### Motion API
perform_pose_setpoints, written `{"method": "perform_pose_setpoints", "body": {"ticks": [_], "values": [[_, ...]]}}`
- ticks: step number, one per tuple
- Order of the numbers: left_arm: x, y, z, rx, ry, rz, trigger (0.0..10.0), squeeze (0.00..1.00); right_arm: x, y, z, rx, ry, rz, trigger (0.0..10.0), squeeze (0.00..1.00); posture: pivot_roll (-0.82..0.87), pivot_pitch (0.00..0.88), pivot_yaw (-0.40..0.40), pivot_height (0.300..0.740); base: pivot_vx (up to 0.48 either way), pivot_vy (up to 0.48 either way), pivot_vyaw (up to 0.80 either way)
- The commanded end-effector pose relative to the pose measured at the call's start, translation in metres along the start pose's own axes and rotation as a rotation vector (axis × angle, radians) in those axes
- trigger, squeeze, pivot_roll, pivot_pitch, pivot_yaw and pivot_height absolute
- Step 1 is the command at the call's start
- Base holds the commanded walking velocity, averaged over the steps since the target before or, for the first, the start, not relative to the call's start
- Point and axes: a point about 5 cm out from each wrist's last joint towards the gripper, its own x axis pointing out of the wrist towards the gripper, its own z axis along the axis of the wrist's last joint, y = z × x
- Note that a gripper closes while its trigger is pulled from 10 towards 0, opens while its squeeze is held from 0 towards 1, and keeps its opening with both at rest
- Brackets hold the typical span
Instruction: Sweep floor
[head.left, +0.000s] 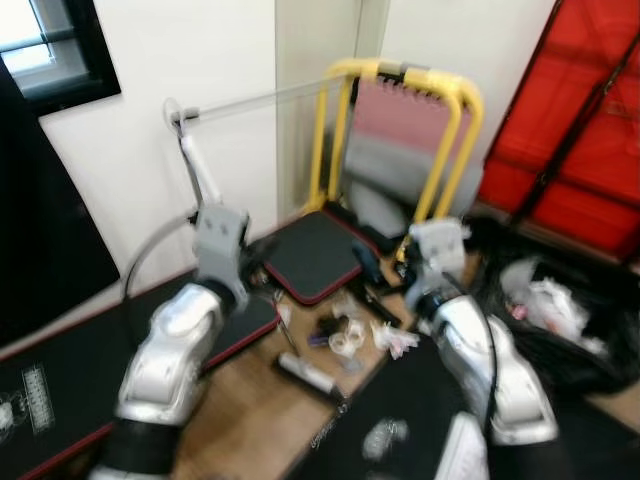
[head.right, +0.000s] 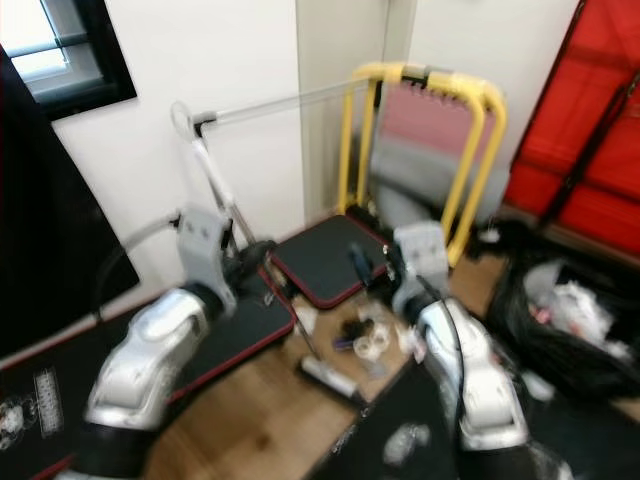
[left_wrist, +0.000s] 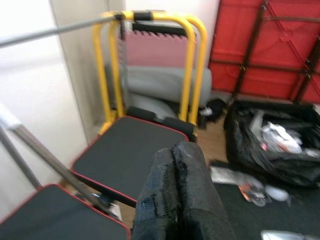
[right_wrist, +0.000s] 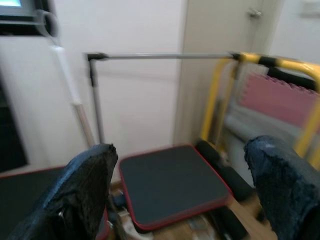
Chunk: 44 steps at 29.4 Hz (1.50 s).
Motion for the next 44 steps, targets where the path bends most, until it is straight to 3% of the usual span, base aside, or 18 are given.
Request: {"method": "perform_pose_setpoints", "body": {"ticks": [1, 20, 30, 44], "values": [[0.0014, -0.0004, 0.0006, 0.014, 0.003, -0.009, 10.0, 0.00, -0.0009, -0.0035, -0.0035, 0.006, 0.019, -0.015, 10.0, 0.00, -0.18, 0.057, -0.078, 0.740, 0.000, 0.000, -0.80], [0.0037, 0.0010, 0.0033, 0.038, -0.021, 0.003, 10.0, 0.00, -0.0014, -0.0042, -0.0038, -0.001, 0.020, -0.019, 10.0, 0.00, -0.18, 0.045, -0.085, 0.740, 0.000, 0.000, -0.80], [0.0037, 0.0036, 0.0050, 0.060, -0.022, 0.007, 10.0, 0.00, -0.0005, -0.0051, 0.0003, -0.029, 0.001, -0.020, 10.0, 0.00, -0.19, 0.051, -0.090, 0.740, 0.000, 0.000, 0.00], [0.0055, 0.0043, 0.0050, 0.042, -0.024, 0.009, 10.0, 0.00, 0.0012, -0.0054, 0.0031, -0.072, -0.007, -0.017, 10.0, 0.00, -0.19, 0.054, -0.098, 0.740, 0.000, -0.430, 0.00]]}}
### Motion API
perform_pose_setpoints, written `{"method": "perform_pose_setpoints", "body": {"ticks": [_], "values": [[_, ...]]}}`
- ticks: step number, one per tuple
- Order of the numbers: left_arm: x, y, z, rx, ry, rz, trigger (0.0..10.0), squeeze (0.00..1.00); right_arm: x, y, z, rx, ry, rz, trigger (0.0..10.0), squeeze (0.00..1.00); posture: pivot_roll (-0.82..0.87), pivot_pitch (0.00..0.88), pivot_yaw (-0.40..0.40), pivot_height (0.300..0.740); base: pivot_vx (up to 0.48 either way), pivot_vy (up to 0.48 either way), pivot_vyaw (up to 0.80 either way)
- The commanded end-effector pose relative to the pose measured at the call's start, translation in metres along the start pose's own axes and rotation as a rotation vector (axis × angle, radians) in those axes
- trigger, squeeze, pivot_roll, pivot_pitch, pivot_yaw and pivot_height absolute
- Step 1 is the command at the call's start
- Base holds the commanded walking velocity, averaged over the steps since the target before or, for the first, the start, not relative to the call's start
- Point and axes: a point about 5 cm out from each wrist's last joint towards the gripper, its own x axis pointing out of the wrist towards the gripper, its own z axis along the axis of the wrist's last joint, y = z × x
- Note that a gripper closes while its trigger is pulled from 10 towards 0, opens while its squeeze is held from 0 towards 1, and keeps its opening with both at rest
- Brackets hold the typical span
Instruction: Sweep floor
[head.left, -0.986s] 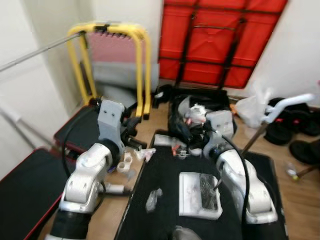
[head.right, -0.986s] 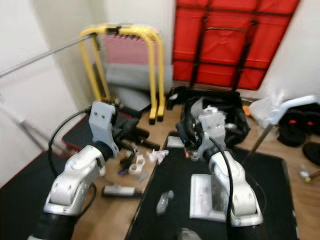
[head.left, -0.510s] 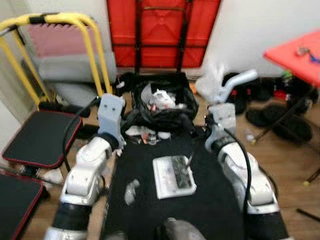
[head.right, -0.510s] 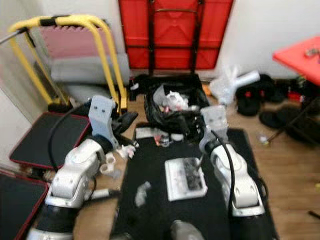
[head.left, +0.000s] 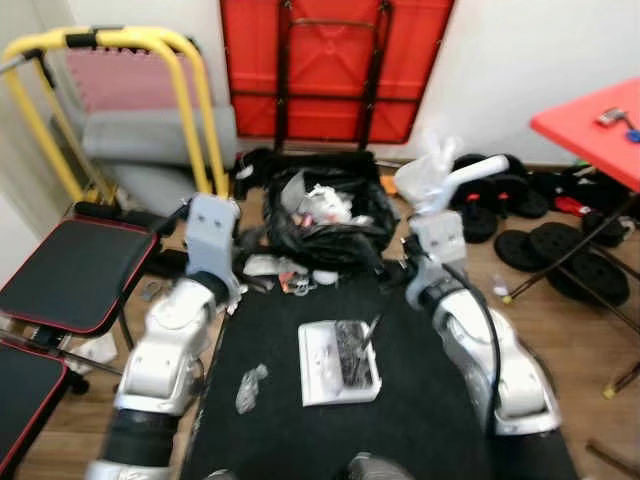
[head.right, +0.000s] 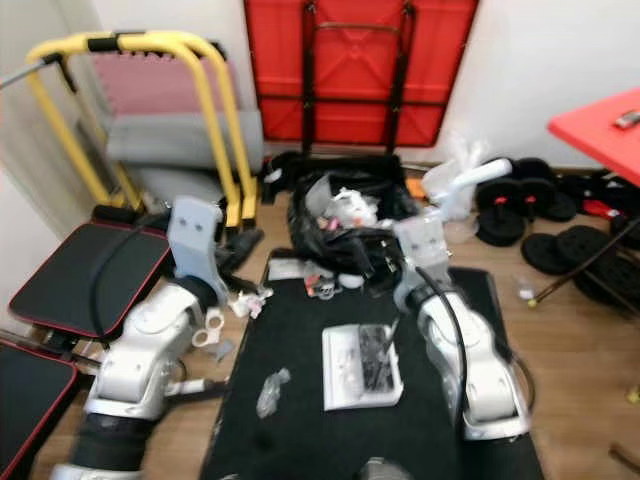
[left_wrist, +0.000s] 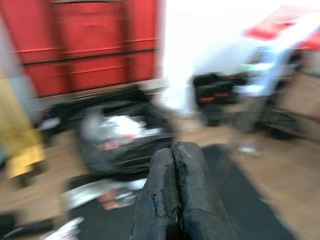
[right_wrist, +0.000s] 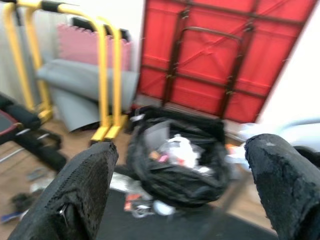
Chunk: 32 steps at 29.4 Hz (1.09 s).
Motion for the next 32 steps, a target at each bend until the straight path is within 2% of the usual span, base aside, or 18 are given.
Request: {"method": "perform_pose_setpoints", "body": {"ticks": [1, 7, 10, 24, 30, 32], "values": [[-0.002, 0.007, -0.001, 0.005, 0.011, 0.020, 10.0, 0.00, 0.001, 0.003, 0.001, -0.003, -0.010, 0.006, 10.0, 0.00, -0.19, 0.054, -0.098, 0.740, 0.000, -0.431, 0.00], [-0.001, 0.007, -0.001, -0.001, 0.010, 0.023, 10.0, 0.00, 0.001, 0.002, 0.002, -0.015, -0.011, 0.002, 10.0, 0.00, -0.19, 0.055, -0.100, 0.740, 0.000, -0.415, 0.00], [0.001, 0.009, 0.001, -0.030, -0.015, 0.044, 10.0, 0.00, 0.002, 0.001, 0.002, -0.024, -0.011, -0.003, 10.0, 0.00, -0.19, 0.053, -0.103, 0.740, 0.000, 0.000, 0.00], [0.002, 0.011, 0.001, -0.048, -0.016, 0.065, 10.0, 0.00, 0.004, -0.005, 0.002, -0.020, -0.006, -0.038, 10.0, 0.00, -0.19, 0.051, -0.106, 0.740, 0.000, 0.000, 0.00], [0.000, 0.017, -0.001, -0.020, -0.017, 0.106, 10.0, 0.00, 0.003, -0.010, 0.001, 0.025, -0.009, -0.056, 10.0, 0.00, -0.19, 0.049, -0.108, 0.740, 0.000, 0.000, 0.00], [0.000, 0.019, -0.002, -0.013, -0.021, 0.115, 10.0, 0.00, 0.003, -0.011, 0.001, 0.013, -0.010, -0.049, 10.0, 0.00, -0.19, 0.046, -0.110, 0.740, 0.000, 0.000, 0.35]]}}
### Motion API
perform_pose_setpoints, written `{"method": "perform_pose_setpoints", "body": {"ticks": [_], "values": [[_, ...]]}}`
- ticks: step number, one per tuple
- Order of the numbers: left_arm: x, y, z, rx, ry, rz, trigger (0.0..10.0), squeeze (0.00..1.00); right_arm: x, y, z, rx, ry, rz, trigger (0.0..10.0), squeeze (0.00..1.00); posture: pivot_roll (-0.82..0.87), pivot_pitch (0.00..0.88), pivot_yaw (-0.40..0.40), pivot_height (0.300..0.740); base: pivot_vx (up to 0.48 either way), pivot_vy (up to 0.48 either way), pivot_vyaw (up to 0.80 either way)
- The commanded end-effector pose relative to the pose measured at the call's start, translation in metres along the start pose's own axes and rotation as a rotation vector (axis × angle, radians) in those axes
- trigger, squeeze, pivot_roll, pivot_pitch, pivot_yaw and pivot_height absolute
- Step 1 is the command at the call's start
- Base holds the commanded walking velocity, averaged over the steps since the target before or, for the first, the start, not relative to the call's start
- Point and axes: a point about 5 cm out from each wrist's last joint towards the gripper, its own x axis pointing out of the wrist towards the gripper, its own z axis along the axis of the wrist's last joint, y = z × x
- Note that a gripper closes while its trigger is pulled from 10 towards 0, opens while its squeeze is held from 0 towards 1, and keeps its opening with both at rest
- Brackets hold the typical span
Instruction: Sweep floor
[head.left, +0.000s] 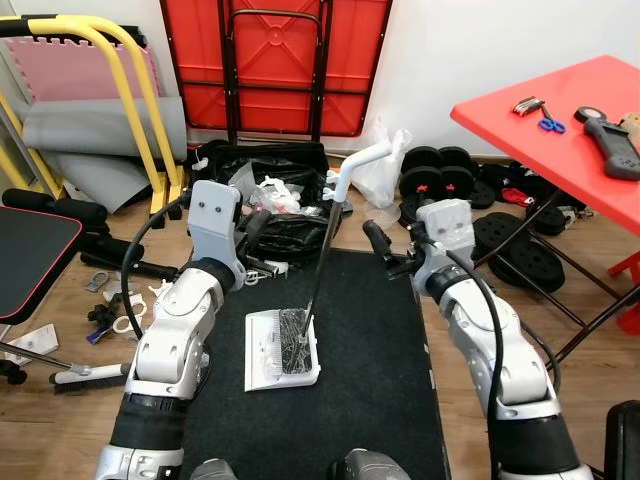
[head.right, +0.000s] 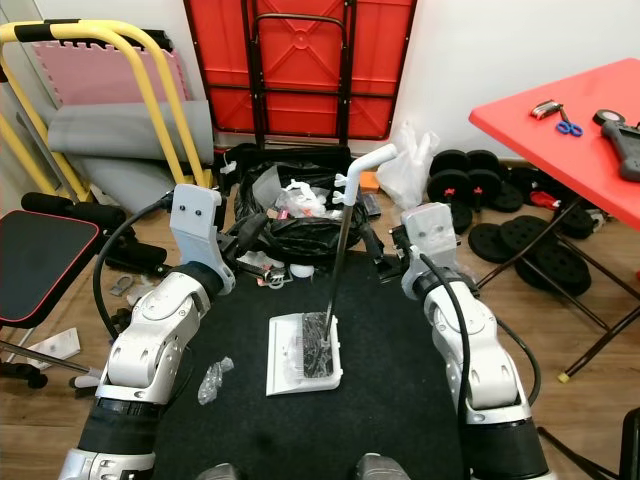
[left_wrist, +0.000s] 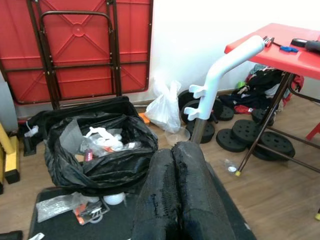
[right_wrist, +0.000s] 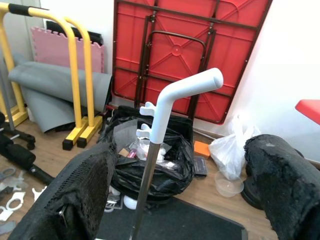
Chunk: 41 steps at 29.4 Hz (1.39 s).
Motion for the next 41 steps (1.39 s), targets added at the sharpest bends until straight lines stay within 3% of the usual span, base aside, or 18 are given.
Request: {"method": "perform_pose_setpoints", "body": {"ticks": [1, 5, 20, 41], "values": [[-0.0014, 0.0021, -0.0045, 0.001, 0.008, 0.037, 10.0, 0.00, 0.0008, -0.0035, -0.0014, -0.001, 0.003, -0.002, 10.0, 0.00, -0.19, 0.046, -0.110, 0.740, 0.000, 0.000, 0.70], [-0.0012, 0.0014, -0.0037, 0.007, 0.001, 0.035, 10.0, 0.00, 0.0019, -0.0034, 0.0009, 0.028, -0.017, 0.002, 10.0, 0.00, -0.20, 0.042, -0.111, 0.740, 0.252, 0.000, 0.18], [0.0004, -0.0017, -0.0048, 0.006, 0.000, 0.020, 10.0, 0.00, 0.0031, 0.0037, 0.0019, -0.034, -0.026, 0.033, 10.0, 0.00, -0.19, 0.033, -0.108, 0.740, 0.328, 0.000, 0.66], [0.0016, -0.0036, -0.0064, 0.015, 0.003, 0.001, 10.0, 0.00, 0.0031, 0.0053, 0.0010, -0.002, -0.028, 0.040, 10.0, 0.00, -0.19, 0.032, -0.103, 0.740, 0.307, 0.000, 0.00]]}}
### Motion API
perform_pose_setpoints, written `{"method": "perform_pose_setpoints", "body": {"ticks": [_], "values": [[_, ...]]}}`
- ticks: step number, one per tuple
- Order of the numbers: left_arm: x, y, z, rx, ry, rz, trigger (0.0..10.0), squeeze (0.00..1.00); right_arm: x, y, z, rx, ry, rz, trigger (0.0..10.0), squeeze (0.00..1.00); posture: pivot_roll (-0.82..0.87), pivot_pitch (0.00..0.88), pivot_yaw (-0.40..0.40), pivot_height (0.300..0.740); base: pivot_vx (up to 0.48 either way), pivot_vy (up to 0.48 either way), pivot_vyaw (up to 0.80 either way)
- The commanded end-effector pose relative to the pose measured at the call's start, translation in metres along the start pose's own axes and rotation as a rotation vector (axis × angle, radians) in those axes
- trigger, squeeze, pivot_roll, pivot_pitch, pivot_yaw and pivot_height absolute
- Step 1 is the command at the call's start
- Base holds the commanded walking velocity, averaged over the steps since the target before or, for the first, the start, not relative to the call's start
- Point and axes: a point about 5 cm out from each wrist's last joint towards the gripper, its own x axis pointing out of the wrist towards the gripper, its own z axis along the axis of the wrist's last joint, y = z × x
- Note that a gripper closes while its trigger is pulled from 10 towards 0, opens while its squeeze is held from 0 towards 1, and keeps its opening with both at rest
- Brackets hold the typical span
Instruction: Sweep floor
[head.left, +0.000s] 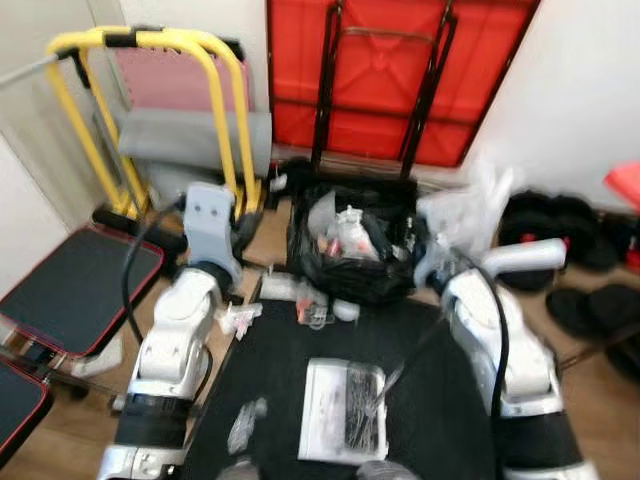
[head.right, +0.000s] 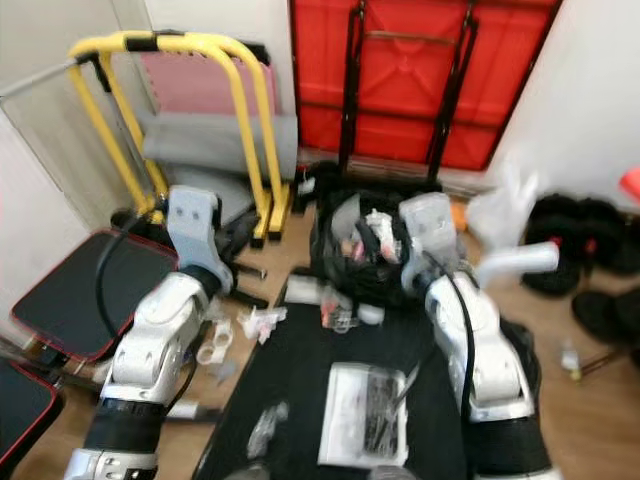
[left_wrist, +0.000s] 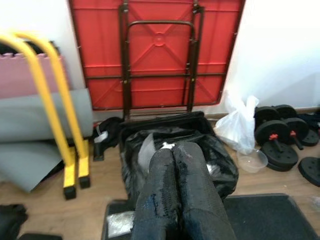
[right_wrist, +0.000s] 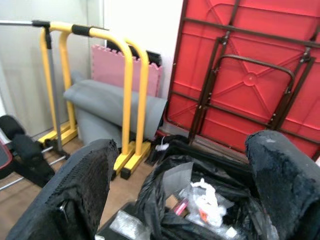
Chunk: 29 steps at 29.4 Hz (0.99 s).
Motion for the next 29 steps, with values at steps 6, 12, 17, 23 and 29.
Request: {"method": "perform_pose_setpoints", "body": {"ticks": [6, 12, 17, 23, 29], "values": [[0.002, -0.005, -0.004, 0.005, 0.020, -0.019, 10.0, 0.00, -0.002, -0.007, -0.002, -0.014, 0.011, -0.030, 10.0, 0.00, -0.19, 0.034, -0.101, 0.740, 0.043, 0.000, 0.00], [0.002, -0.005, -0.004, 0.004, 0.022, -0.019, 10.0, 0.00, -0.001, -0.008, -0.002, -0.023, 0.021, -0.037, 10.0, 0.00, -0.19, 0.035, -0.101, 0.740, 0.000, 0.000, 0.00], [0.002, -0.005, -0.004, 0.003, 0.023, -0.017, 10.0, 0.00, -0.001, -0.010, -0.003, -0.021, 0.025, -0.054, 10.0, 0.00, -0.19, 0.037, -0.101, 0.740, 0.000, 0.000, 0.00], [0.003, -0.004, -0.004, 0.003, 0.024, -0.015, 10.0, 0.00, 0.001, -0.018, -0.005, -0.036, 0.063, -0.138, 10.0, 0.00, -0.19, 0.039, -0.101, 0.740, 0.000, 0.000, 0.00], [0.003, -0.004, -0.003, 0.004, 0.020, -0.014, 10.0, 0.00, 0.002, -0.030, -0.002, -0.040, 0.038, -0.208, 10.0, 0.00, -0.19, 0.041, -0.102, 0.720, 0.000, 0.000, 0.00]]}}
